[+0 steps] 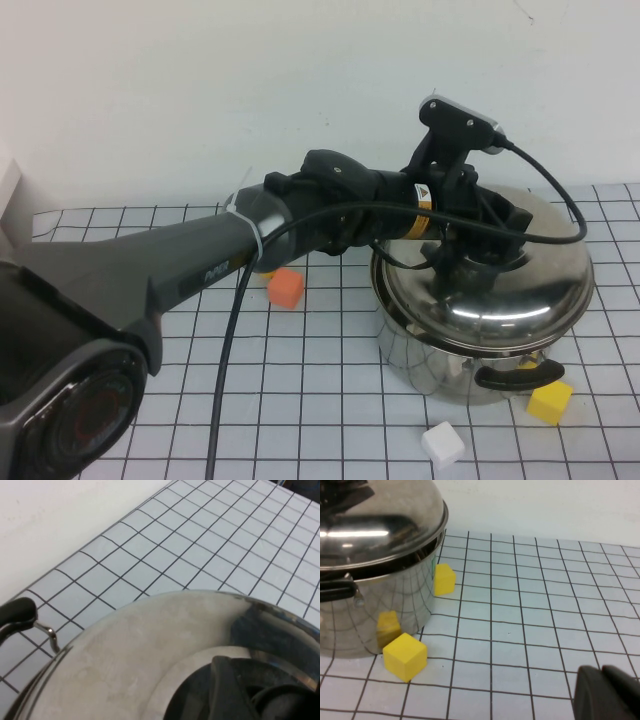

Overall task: Cover the pot
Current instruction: Place the pot lid on the pot

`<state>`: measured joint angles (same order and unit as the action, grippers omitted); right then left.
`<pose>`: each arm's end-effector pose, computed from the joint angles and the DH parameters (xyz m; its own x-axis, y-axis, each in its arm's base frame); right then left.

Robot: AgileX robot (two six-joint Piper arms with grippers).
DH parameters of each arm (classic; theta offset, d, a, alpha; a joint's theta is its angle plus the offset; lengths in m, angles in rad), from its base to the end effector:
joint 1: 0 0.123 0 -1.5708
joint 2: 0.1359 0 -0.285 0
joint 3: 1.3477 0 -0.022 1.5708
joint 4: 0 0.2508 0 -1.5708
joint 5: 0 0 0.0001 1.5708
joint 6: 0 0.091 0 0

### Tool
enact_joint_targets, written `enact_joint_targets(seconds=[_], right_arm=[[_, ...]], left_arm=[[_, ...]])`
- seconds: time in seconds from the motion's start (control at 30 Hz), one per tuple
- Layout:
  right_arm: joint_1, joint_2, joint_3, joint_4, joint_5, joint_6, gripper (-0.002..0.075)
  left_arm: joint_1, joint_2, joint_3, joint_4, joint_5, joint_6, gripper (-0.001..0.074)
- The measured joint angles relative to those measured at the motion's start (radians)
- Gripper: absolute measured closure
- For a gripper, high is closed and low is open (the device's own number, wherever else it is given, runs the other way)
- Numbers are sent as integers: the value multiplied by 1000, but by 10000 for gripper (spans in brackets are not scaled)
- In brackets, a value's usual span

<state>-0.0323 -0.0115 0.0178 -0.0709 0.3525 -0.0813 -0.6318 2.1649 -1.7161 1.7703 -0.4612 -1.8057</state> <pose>0.0529 -0.0039 0.1761 -0.2727 -0.1385 -0.9521 0.0158 0.9888 -0.1484 0.3848 -0.3307 0.2309 -0.3689 0.2557 -0.8936 0.8422 0.4986 -0.2051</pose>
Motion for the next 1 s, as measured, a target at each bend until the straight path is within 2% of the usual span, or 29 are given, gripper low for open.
enact_joint_targets(seconds=[0.4,1.0], right_arm=[[0,0,0,0,0,0,715],[0,0,0,0,0,0,716]], left_arm=[[-2,0,0,0,69,29,416],[-2,2,0,0,50,40,416]])
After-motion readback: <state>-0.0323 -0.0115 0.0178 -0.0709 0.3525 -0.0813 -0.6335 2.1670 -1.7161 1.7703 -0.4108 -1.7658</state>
